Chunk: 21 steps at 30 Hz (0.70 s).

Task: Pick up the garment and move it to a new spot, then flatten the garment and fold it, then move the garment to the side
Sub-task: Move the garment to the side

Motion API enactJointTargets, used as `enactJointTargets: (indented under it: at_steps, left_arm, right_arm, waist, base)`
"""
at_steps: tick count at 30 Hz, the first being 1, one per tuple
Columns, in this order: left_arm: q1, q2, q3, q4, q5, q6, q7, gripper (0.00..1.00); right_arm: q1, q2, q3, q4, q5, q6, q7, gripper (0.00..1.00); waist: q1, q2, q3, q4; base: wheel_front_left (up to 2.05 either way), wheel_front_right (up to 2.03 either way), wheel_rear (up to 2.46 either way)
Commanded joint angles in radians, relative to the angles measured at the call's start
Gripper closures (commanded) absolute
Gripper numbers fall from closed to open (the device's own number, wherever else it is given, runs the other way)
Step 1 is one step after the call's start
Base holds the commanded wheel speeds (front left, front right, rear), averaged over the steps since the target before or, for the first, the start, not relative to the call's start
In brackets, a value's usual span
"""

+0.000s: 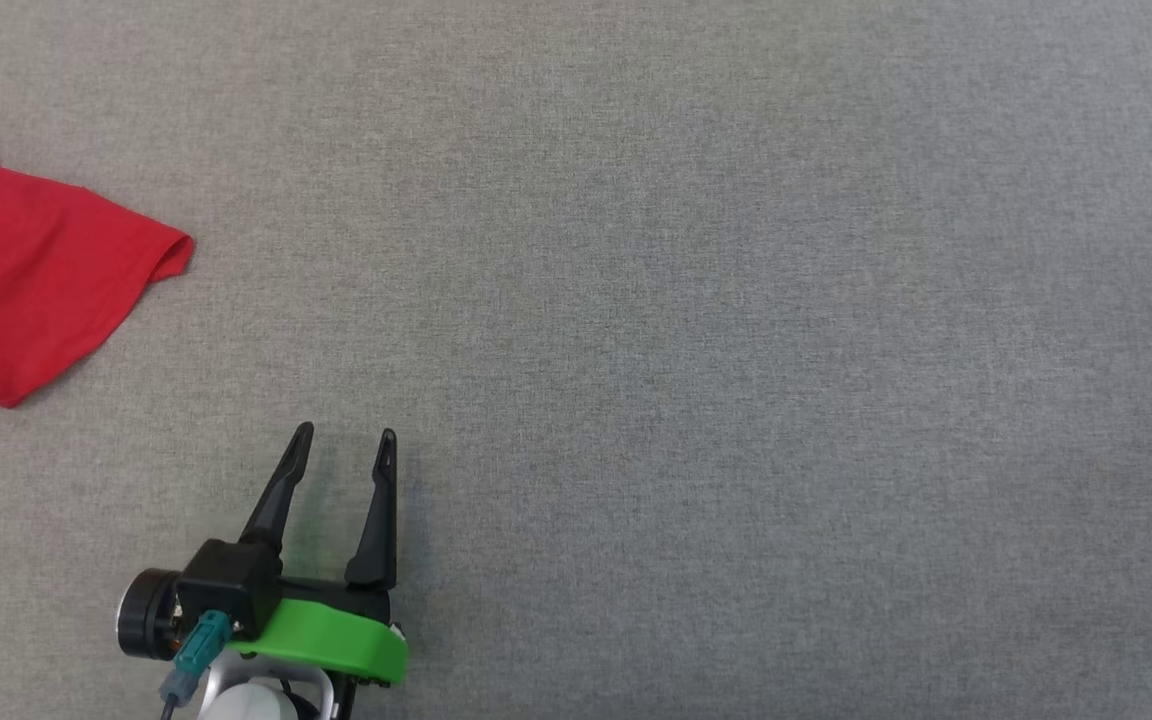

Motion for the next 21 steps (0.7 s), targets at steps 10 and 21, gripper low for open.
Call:
enactJointTargets:
  at_steps: [10, 21]
  left_arm:
    - [0.045, 0.004, 0.039, -0.016, -0.037, 0.012, -0.001, 0.0]
    - [0.128, 0.003, 0.095, -0.013, -0.06, 0.026, -0.001, 0.0]
  right_arm:
    - [-0.014, 0.119, -0.206, -0.142, -0.346, -0.002, -0.211, 0.0]
    - [0.385, 0.352, -0.104, -0.654, -0.259, -0.002, -0.235, 0.0]
  waist:
    - [-0.0001, 0.0, -0.069, -0.028]
    - [-0.0001, 0.0, -0.293, -0.05]
  base:
    - [0.0, 0.0, 0.0]
    - [0.0, 0.0, 0.0]
